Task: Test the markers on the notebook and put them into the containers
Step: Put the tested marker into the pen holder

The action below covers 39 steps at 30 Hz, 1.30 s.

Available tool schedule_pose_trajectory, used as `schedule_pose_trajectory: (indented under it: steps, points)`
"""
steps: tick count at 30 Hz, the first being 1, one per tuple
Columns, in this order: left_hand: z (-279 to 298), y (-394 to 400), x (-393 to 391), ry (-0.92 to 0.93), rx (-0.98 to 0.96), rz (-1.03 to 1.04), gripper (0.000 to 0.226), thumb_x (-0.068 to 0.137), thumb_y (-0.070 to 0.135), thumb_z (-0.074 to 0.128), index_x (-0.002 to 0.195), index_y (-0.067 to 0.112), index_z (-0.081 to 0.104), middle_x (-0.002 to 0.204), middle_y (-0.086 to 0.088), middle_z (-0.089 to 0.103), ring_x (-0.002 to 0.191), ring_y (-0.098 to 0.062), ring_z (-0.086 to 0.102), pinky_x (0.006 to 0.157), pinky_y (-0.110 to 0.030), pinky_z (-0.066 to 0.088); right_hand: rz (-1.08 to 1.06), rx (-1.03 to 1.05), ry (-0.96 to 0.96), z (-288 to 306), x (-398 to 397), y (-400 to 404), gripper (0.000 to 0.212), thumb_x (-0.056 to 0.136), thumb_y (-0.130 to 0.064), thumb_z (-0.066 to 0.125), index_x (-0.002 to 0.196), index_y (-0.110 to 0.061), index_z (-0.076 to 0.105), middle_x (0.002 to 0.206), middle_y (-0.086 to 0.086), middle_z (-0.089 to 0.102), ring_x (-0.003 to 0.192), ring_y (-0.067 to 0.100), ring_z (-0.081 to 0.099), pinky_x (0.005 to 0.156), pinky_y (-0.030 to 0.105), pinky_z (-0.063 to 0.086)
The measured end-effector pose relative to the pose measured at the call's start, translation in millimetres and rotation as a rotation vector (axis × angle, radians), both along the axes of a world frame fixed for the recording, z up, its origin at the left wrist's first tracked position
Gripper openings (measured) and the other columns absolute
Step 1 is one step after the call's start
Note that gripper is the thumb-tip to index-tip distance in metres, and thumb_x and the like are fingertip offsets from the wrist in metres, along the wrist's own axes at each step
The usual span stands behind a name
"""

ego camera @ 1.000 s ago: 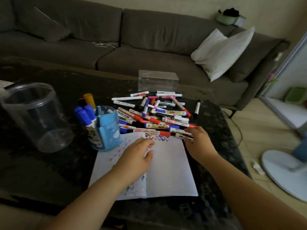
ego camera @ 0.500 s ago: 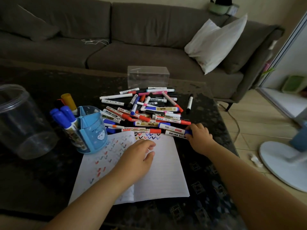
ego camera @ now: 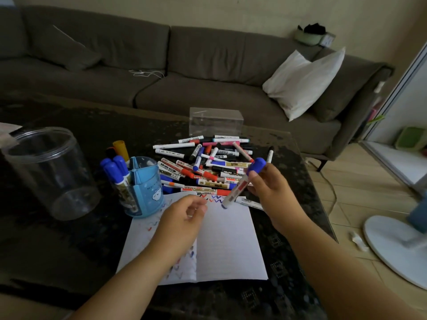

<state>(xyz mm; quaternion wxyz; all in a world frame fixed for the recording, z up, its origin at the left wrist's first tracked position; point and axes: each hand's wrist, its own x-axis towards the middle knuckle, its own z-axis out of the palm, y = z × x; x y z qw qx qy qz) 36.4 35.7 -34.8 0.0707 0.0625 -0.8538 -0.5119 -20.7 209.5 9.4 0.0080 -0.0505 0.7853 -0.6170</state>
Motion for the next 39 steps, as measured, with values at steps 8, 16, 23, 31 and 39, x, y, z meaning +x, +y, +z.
schedule_pose_trajectory:
  steps: [8,16,23,31,39]
  points:
    - [13.7,1.1,13.9,-0.222,0.496,-0.019,0.021,0.095,0.037,0.046,0.105,0.034,0.064,0.104,0.009,0.065,0.096,-0.010,0.060,0.092,-0.037,0.048,0.251,-0.499,-0.603,-12.9,57.4,-29.5,0.039,0.101,-0.032,0.037,0.103,0.000,0.059,0.071,0.008,0.050,0.050,0.010,0.042,0.041,0.020,0.037]
    - [27.8,-2.2,29.8,-0.309,1.299,-0.381,0.035,0.084,0.024,0.049,0.104,0.000,0.064,0.116,-0.017,0.064,0.109,-0.027,0.062,0.087,-0.037,0.054,0.594,-1.008,-0.936,-12.1,75.9,-38.5,0.035,0.091,-0.030,0.053,0.082,0.002,0.065,0.063,0.008,0.050,0.043,0.008,0.043,0.035,0.015,0.035]
    - [33.1,4.6,24.8,-0.243,1.103,-0.136,0.024,0.085,0.023,0.051,0.092,0.002,0.061,0.092,-0.013,0.073,0.079,-0.018,0.071,0.059,-0.025,0.054,0.430,-0.508,-0.605,-8.2,78.7,-49.3,0.034,0.100,-0.035,0.036,0.081,-0.009,0.047,0.054,-0.003,0.036,0.040,0.003,0.027,0.036,0.014,0.024]
    - [16.5,23.6,13.9,-0.265,0.836,0.190,0.018,0.089,0.021,0.060,0.075,0.014,0.068,0.084,-0.003,0.073,0.090,-0.014,0.065,0.102,-0.034,0.040,0.233,0.698,0.093,-20.4,67.2,-49.5,0.036,0.103,-0.031,0.028,0.131,-0.014,0.043,0.105,0.008,0.059,0.074,0.013,0.053,0.056,0.022,0.037]
    - [29.0,7.4,27.0,-0.280,1.290,-0.313,0.039,0.086,0.031,0.041,0.110,0.004,0.056,0.113,-0.013,0.068,0.108,-0.022,0.063,0.090,-0.036,0.052,0.581,-0.769,-0.871,-5.2,71.1,-32.8,0.033,0.093,-0.037,0.048,0.080,-0.008,0.057,0.053,-0.001,0.038,0.035,0.001,0.029,0.030,0.012,0.026]
